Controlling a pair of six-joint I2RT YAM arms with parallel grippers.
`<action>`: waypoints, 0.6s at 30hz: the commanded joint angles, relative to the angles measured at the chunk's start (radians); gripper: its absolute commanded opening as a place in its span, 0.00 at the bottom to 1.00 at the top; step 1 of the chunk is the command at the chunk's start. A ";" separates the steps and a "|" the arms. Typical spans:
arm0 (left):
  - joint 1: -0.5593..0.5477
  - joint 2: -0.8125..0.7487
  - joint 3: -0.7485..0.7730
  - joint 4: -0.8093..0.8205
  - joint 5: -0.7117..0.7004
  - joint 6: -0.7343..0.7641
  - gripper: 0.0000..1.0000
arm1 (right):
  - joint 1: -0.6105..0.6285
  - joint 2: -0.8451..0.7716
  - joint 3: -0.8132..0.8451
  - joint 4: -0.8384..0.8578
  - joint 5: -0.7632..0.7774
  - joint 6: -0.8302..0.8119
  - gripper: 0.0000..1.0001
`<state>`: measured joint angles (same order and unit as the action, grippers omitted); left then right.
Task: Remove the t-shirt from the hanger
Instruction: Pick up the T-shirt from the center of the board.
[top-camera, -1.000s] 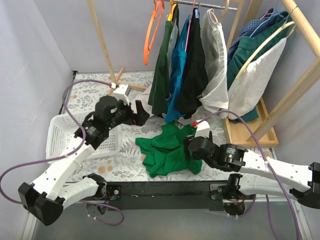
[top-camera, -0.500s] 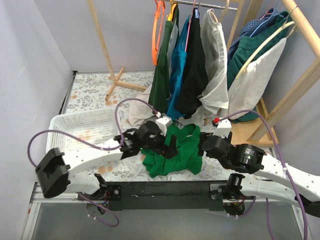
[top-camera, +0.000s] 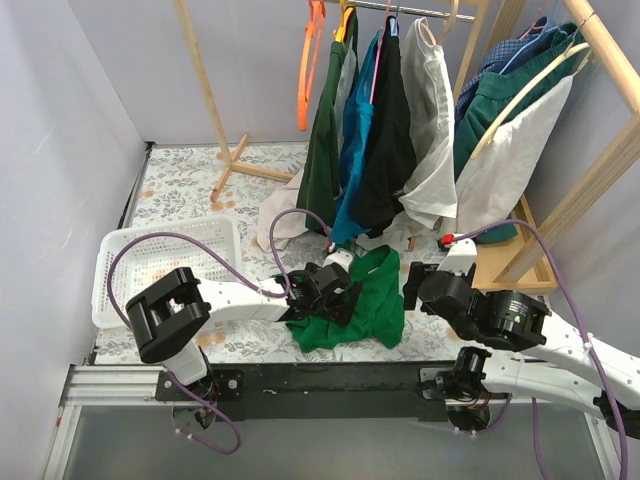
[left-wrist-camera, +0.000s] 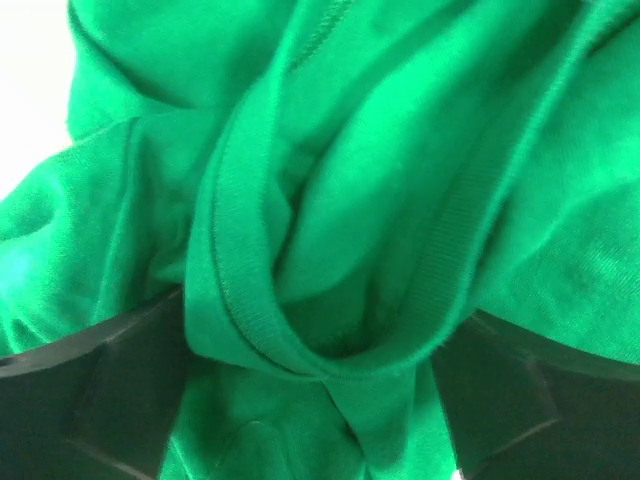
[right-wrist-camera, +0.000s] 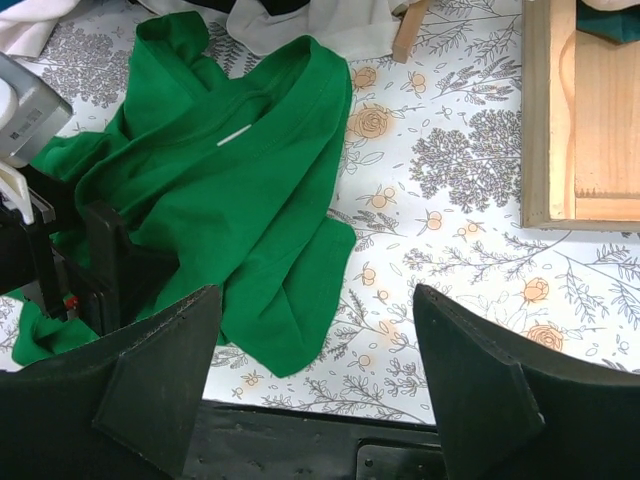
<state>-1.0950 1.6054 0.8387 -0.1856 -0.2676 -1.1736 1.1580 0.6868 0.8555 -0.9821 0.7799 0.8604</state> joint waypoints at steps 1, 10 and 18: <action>0.000 0.045 -0.018 0.011 -0.050 -0.049 0.73 | -0.003 -0.018 0.040 -0.018 0.041 0.014 0.84; 0.012 -0.111 0.014 -0.116 -0.091 -0.087 0.00 | -0.003 -0.012 0.047 -0.001 0.039 0.002 0.82; 0.289 -0.453 0.161 -0.290 -0.041 -0.025 0.00 | -0.003 0.056 -0.002 0.143 -0.028 -0.073 0.81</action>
<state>-0.9627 1.3346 0.8764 -0.4046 -0.3012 -1.2373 1.1576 0.7040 0.8566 -0.9596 0.7742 0.8257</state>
